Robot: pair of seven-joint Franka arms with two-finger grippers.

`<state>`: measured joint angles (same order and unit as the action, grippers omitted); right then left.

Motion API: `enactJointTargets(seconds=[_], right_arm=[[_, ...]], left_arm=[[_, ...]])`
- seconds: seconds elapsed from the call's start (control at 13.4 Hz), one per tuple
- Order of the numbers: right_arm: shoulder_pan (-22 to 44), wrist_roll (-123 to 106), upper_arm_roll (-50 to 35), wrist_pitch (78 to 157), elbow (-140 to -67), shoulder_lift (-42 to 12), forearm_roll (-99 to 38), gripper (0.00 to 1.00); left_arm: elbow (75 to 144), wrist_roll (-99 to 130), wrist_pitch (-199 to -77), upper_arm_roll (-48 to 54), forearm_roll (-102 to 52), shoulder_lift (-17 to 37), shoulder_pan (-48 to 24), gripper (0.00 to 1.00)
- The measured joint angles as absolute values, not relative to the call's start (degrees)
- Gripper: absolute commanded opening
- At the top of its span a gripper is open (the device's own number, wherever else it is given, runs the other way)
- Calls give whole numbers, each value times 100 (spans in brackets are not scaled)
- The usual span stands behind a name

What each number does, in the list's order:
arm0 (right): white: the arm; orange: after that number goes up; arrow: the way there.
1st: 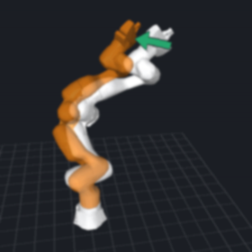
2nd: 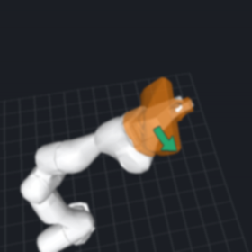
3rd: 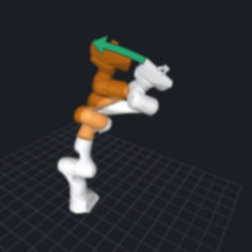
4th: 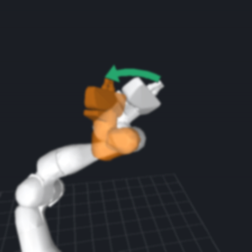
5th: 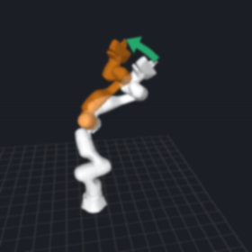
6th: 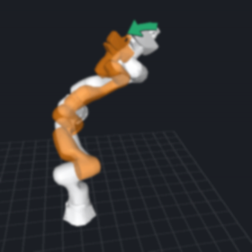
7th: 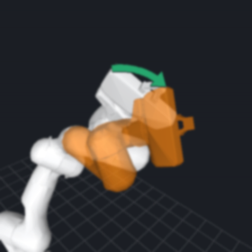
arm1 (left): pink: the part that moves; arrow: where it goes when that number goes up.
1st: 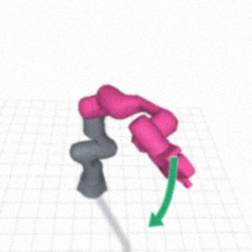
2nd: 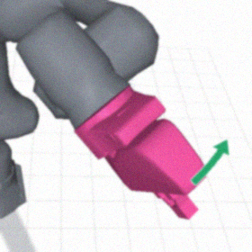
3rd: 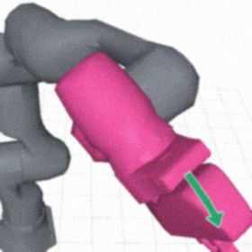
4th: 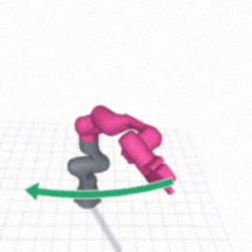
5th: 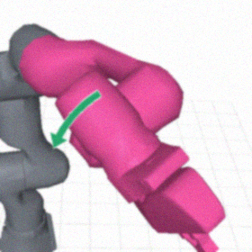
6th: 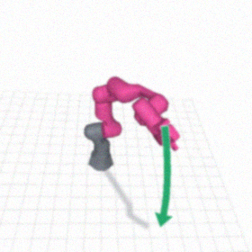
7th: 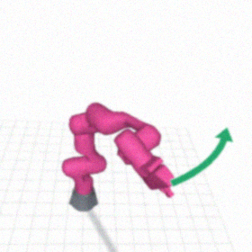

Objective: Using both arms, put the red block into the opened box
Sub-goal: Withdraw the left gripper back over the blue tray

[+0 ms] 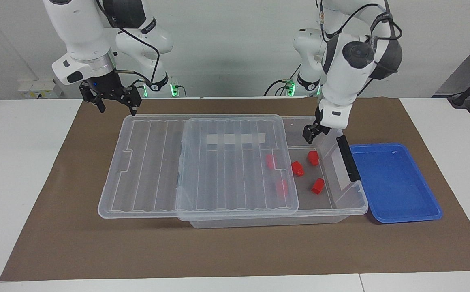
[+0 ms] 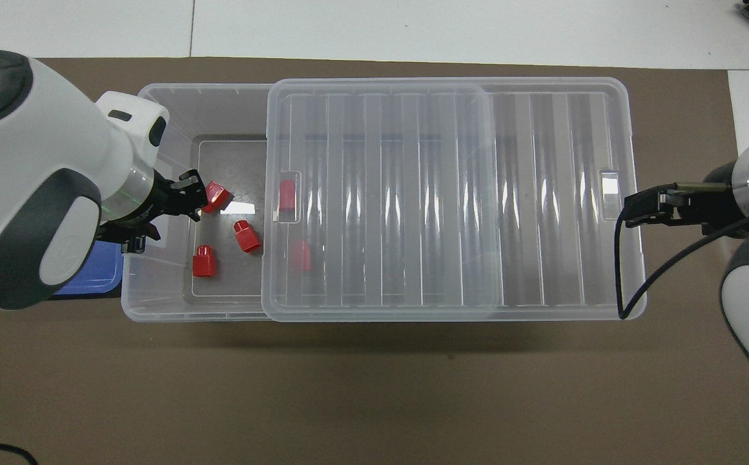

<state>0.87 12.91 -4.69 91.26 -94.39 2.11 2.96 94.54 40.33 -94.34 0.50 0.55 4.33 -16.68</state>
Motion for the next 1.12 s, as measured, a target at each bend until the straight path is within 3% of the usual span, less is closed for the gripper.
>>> enactJointTargets(seconds=[0.15, 0.3, 0.52, 0.6, 0.67, 0.74, 1.12], right_arm=[[87, 1291, -469, 9126, -9439, 211, 296, 100], [87, 1291, -469, 9126, -9439, 211, 296, 100], [87, 1291, -469, 9126, -9439, 211, 296, 100], [87, 1291, -469, 9126, -9439, 211, 296, 100], [87, 1291, -469, 9126, -9439, 211, 296, 100], [87, 1291, -469, 9126, -9439, 211, 296, 100], [87, 1291, -469, 9106, -9439, 211, 296, 100]], left_arm=[[9313, 3300, -9197, 35, 56, 255, -1253, 59], [9311, 2382, -9055, 13, 56, 84, -718, 48], [9381, 697, -8976, -16, 57, 27, 57, 48], [9410, 114, -8985, -25, 57, 28, 369, 53], [9439, -285, -9003, -36, 53, 26, 610, 83], [9479, -503, -9042, -38, 49, 20, 719, 100], [9602, -598, -9391, 135, 48, 4, 538, 100]])
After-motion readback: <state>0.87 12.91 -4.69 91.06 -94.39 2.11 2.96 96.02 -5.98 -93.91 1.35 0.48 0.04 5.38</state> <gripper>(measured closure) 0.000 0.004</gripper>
